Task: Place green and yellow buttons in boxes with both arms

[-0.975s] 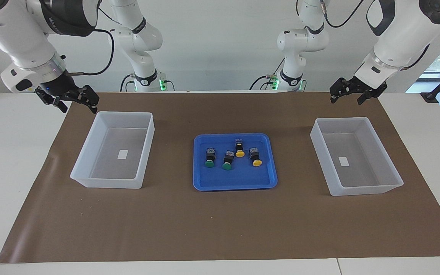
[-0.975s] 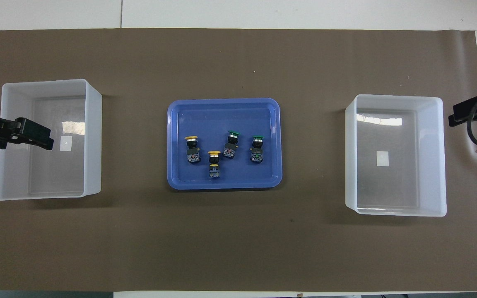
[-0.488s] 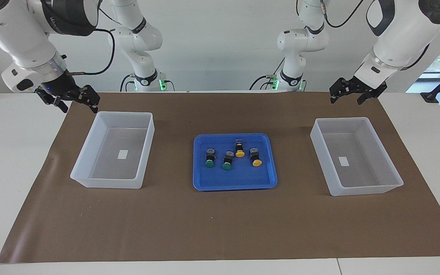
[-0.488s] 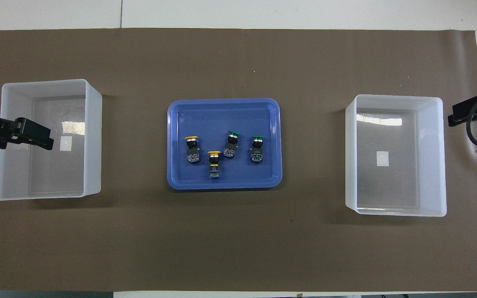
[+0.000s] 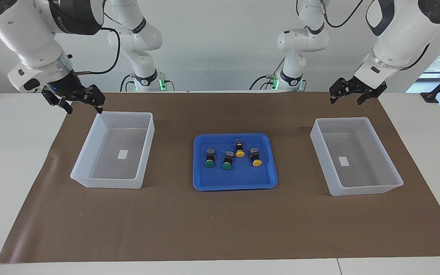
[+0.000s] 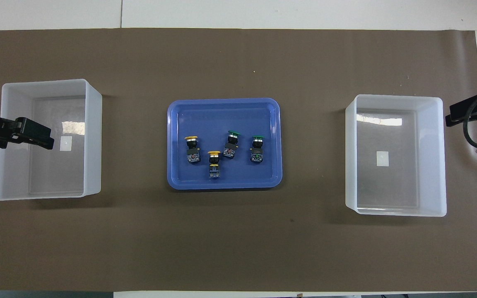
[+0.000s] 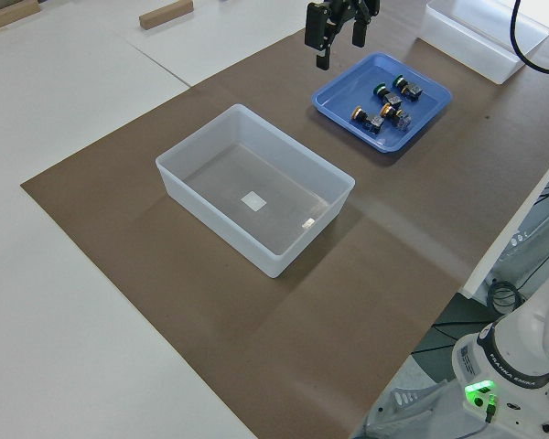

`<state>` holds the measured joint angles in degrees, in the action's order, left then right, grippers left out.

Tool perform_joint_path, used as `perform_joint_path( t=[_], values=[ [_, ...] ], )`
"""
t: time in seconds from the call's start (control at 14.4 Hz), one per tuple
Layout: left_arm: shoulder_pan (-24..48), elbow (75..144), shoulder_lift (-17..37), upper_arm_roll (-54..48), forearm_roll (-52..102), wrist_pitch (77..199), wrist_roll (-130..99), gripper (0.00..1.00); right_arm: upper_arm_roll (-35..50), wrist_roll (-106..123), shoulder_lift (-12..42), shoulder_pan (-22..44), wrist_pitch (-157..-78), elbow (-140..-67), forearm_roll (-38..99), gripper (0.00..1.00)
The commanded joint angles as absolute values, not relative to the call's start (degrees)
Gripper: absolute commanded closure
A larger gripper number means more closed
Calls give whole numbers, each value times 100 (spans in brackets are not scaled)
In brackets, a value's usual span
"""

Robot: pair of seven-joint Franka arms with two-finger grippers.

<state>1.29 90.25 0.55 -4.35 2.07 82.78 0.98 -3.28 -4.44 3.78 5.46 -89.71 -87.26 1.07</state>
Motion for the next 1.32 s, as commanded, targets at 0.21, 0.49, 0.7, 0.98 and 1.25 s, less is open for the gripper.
perform_joint_path(
  t=[0.21,0.49,0.7,0.98,1.25],
  values=[
    [220,9185,-62,-378,141,8569,123,0,-88,-3082,1405,2291,-9824,-8192,149,0],
    [229,9193,-62,-378,141,8596,79,0,-88,-4041,2063,3180,-11028,-8349,141,0],
    [211,9193,-62,-387,141,8631,88,0,-88,-4183,2688,3507,-11670,-8463,79,5],
    [229,9272,-79,-387,141,8684,79,0,-88,-4166,2751,3674,-12452,-9156,44,22],
    [237,9290,-79,-387,141,8754,79,0,-97,-4148,2742,3709,-13052,-9659,26,31]
  ],
)
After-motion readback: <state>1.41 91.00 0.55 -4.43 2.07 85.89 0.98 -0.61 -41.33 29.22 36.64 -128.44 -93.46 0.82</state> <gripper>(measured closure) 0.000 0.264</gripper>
